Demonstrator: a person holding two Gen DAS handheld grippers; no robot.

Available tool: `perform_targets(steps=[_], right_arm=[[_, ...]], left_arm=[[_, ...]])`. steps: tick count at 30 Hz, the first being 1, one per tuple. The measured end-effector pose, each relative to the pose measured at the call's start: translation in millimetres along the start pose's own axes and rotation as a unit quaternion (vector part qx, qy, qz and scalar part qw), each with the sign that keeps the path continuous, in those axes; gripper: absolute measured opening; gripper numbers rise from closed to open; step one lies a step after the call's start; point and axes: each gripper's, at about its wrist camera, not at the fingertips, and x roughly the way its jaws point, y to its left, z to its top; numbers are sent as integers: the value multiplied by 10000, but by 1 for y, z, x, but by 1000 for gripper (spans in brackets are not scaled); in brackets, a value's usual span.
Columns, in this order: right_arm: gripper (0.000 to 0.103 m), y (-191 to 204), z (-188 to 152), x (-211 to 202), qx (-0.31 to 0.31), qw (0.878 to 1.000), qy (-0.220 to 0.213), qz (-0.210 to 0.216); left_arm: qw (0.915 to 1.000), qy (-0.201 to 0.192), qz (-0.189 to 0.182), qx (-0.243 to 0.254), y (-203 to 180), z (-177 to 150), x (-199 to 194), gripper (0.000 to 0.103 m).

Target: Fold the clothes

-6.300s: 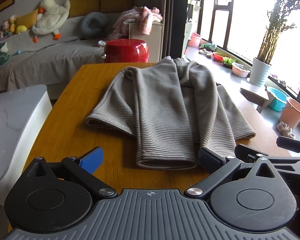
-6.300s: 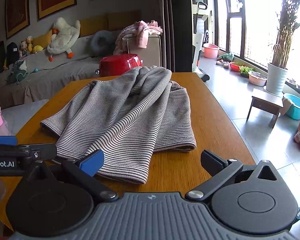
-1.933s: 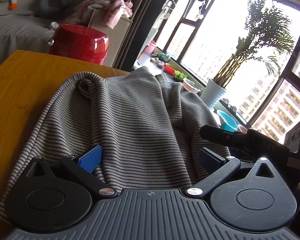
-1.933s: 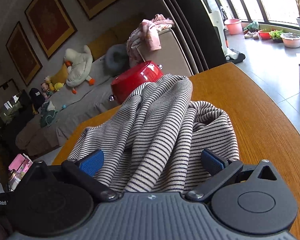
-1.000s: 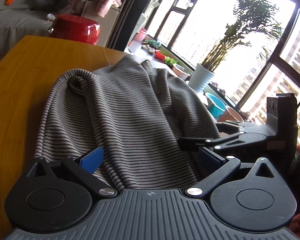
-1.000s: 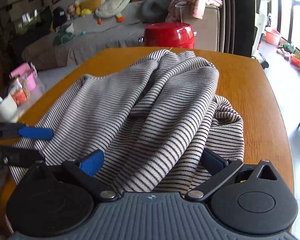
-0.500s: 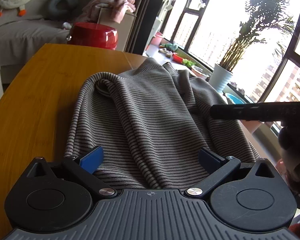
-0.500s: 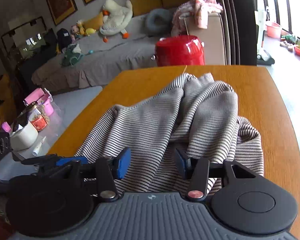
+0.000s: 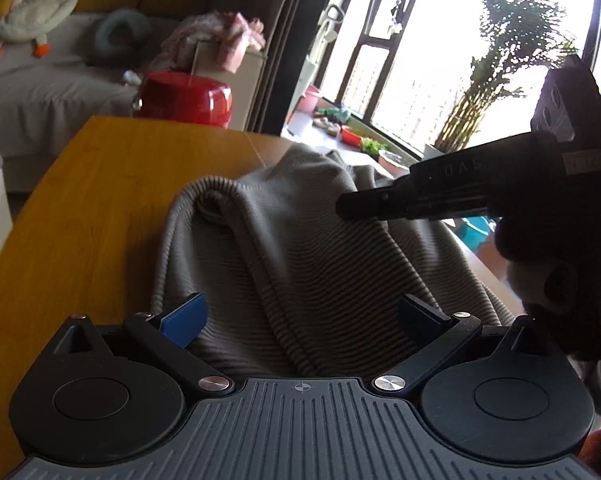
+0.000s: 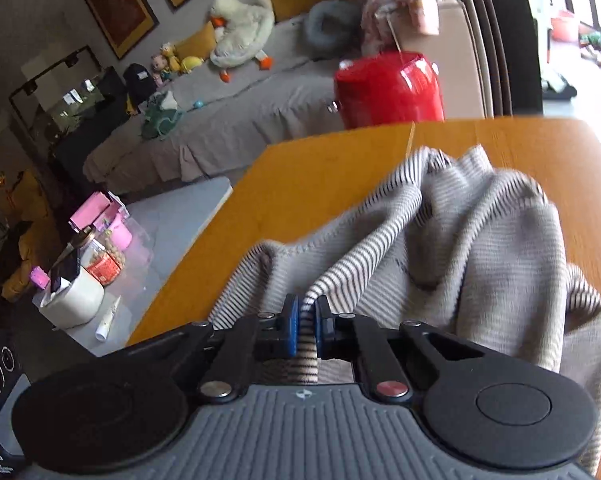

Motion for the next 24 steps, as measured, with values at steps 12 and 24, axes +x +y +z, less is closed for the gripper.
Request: perform_targets(steps=[12,24], right_arm=[[5,46,50,-37,-1616,9850,-602,96],[49,-37,-27,4,555,9961,146,676]], left_arm=[[9954,-57,177,938,-17,50,59,103],[9957,260,-179,876,-3,24,27,103]])
